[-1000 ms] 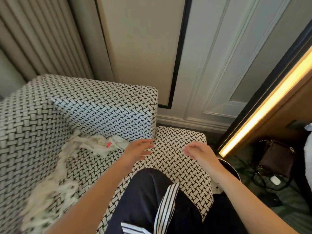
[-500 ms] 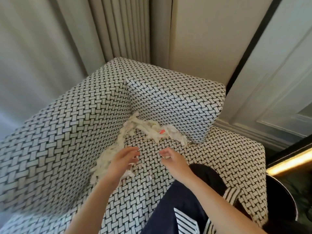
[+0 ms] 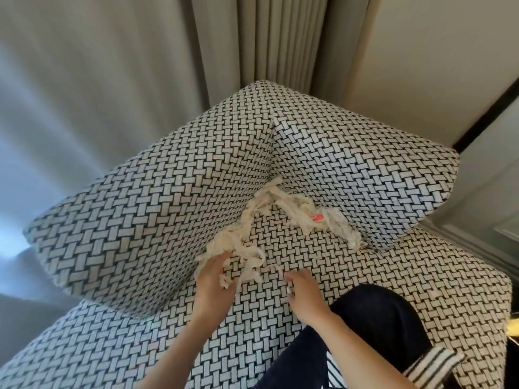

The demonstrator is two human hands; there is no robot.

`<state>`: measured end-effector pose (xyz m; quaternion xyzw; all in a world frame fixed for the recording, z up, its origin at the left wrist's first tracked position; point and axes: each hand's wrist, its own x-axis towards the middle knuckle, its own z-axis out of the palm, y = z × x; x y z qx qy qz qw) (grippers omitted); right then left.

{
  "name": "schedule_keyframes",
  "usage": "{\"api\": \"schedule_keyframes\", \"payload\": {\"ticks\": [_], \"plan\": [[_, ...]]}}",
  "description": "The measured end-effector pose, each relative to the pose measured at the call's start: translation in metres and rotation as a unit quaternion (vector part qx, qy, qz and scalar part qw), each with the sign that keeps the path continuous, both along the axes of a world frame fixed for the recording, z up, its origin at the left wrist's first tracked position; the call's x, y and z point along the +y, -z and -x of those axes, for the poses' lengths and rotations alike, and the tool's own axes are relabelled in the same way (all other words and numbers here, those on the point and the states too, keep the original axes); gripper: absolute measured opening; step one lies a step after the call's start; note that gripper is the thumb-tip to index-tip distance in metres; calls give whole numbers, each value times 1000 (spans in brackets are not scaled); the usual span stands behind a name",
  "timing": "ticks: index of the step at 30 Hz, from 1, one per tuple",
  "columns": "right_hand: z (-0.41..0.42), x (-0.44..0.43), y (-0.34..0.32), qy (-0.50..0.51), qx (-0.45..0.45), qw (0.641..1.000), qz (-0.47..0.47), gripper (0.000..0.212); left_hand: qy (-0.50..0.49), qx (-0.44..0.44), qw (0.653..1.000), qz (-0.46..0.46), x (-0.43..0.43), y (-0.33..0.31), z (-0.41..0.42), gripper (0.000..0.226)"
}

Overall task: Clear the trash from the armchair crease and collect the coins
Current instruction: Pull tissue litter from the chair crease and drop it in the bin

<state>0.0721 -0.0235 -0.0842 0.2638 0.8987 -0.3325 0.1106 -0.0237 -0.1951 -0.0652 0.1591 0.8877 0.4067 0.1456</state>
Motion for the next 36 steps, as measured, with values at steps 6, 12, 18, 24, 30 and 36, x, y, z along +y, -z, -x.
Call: {"api": "schedule_keyframes", "payload": {"ticks": [6, 12, 18, 24, 30, 36], "plan": [[-2, -5, 1, -4, -21, 996, -81, 23, 175, 100, 956, 211, 22, 17, 16, 81], [-3, -2, 2, 22, -11, 998, -49, 14, 231, 142, 899, 345, 37, 24, 38, 73], [0, 6, -6, 121, 40, 981, 149, 6, 168, 212, 917, 293, 34, 23, 39, 34], [1, 9, -15, 196, 51, 930, 307, 10, 4, 88, 987, 138, 20, 21, 24, 24], [-2, 10, -18, 203, 79, 916, 336, 8, -173, -29, 983, -44, 11, 12, 4, 18], [0, 1, -9, 92, 149, 976, 131, 7, -245, -80, 958, -129, -5, 5, 5, 10]]}}
